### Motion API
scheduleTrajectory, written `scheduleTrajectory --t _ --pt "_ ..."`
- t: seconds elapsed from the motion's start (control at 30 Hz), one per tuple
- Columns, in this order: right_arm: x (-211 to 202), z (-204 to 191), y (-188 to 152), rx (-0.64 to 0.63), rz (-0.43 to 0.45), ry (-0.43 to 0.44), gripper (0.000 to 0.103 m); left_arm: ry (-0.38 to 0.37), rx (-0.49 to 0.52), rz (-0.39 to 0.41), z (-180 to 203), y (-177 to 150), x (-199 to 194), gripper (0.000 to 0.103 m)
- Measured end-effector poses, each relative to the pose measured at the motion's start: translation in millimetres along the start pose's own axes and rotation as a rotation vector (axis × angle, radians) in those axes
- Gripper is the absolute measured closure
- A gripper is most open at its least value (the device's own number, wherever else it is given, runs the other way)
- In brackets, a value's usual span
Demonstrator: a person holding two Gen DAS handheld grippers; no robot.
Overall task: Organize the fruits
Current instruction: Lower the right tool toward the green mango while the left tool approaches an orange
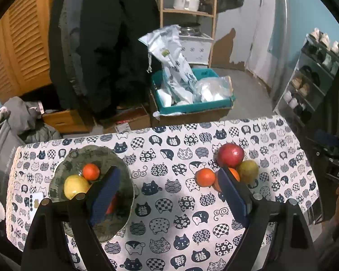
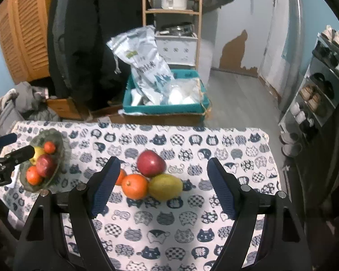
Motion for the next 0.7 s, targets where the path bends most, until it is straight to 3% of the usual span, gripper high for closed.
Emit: scheduleTrajectory --t 0.7 --pt "92 -4 -53 -0.063 -0.219 0.019 0.024 -0.022 -0.080 -0.216 -9 -33 110 0.015"
Point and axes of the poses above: each gripper's, at about its wrist camera, not at the fingertips, and x roughly the way its jaws point, z to its right, y to its top, the point moved 3 cm from there along x, roughly the way its jaws point, and after that the axes turned 12 degrees about -y, right-handed, at the moved point
